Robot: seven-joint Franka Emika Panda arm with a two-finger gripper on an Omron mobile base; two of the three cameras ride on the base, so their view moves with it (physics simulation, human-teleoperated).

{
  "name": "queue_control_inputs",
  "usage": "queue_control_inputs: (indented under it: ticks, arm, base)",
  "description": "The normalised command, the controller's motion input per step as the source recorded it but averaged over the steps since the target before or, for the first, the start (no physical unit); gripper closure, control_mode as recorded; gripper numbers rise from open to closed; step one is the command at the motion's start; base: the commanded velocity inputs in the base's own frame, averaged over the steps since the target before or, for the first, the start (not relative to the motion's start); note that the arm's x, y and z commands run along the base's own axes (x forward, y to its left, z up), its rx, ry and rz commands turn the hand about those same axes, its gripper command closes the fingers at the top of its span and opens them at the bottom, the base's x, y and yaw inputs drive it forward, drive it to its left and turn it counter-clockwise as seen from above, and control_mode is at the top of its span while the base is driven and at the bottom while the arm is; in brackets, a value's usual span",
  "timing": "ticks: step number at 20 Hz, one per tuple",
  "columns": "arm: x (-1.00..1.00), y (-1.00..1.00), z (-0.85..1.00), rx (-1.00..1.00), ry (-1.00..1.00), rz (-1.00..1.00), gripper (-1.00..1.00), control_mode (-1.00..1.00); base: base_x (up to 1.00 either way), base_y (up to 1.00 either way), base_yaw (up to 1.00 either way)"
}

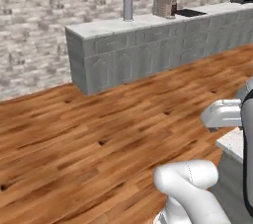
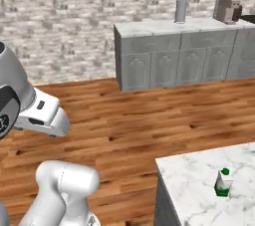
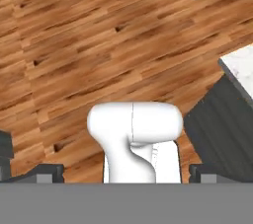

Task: Pick the water bottle, can, milk from the counter and place them in the open cabinet.

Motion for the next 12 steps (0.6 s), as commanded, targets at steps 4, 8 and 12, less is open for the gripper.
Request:
queue_control_inputs:
  ticks: [4, 8, 12]
  arm:
    - [0.0, 0.0, 0.0, 0.0, 0.0, 0.0, -1.0, 1.0]
    - [0.0, 0.0, 0.0, 0.0, 0.0, 0.0, -1.0, 1.0]
    - [0.0, 0.0, 0.0, 0.0, 0.0, 0.0, -1.0, 1.0]
  base:
    - [-0.03, -0.06, -0.9]
    - [-0.04, -0.18, -0.88]
    - [0.19, -0.18, -0.55]
